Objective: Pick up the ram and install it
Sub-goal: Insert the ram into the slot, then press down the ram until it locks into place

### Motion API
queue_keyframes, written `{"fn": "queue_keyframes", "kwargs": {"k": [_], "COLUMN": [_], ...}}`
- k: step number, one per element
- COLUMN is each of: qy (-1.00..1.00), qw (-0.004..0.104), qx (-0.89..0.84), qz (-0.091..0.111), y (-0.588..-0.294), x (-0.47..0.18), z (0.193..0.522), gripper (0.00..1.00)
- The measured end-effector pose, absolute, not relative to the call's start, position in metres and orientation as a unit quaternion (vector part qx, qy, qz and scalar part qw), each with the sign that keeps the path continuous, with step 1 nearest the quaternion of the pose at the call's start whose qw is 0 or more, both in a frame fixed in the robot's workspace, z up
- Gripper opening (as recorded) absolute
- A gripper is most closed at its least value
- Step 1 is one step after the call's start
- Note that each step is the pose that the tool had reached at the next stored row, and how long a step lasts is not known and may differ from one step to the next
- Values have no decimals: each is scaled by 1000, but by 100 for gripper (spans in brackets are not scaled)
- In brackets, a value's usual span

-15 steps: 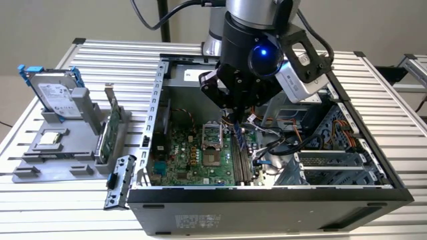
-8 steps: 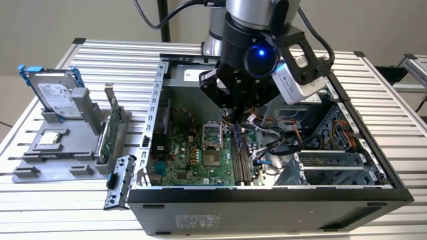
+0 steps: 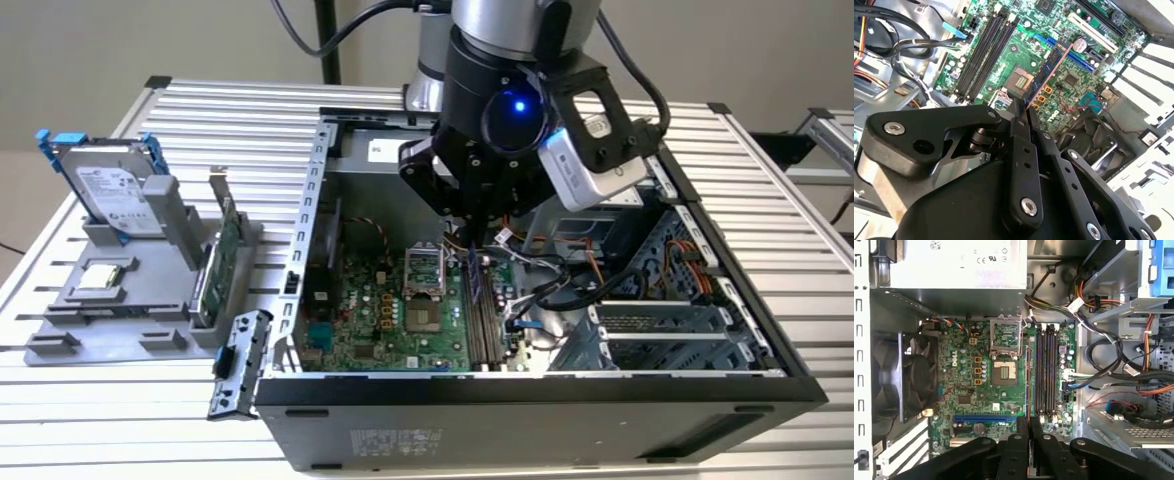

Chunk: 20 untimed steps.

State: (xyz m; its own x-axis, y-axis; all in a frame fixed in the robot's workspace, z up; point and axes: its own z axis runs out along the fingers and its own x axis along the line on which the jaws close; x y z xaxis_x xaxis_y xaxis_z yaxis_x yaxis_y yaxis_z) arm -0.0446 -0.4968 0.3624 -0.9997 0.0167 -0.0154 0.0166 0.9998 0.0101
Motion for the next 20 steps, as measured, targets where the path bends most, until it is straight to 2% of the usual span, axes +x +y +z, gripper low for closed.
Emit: {"fn": "queue_keyframes", "kwargs": {"k": [20], "qy": [1000], "qw": [8], "qx": [9], "qz": [5], "y": [-497], "x": [-35], "z": [356], "gripper": [0]}}
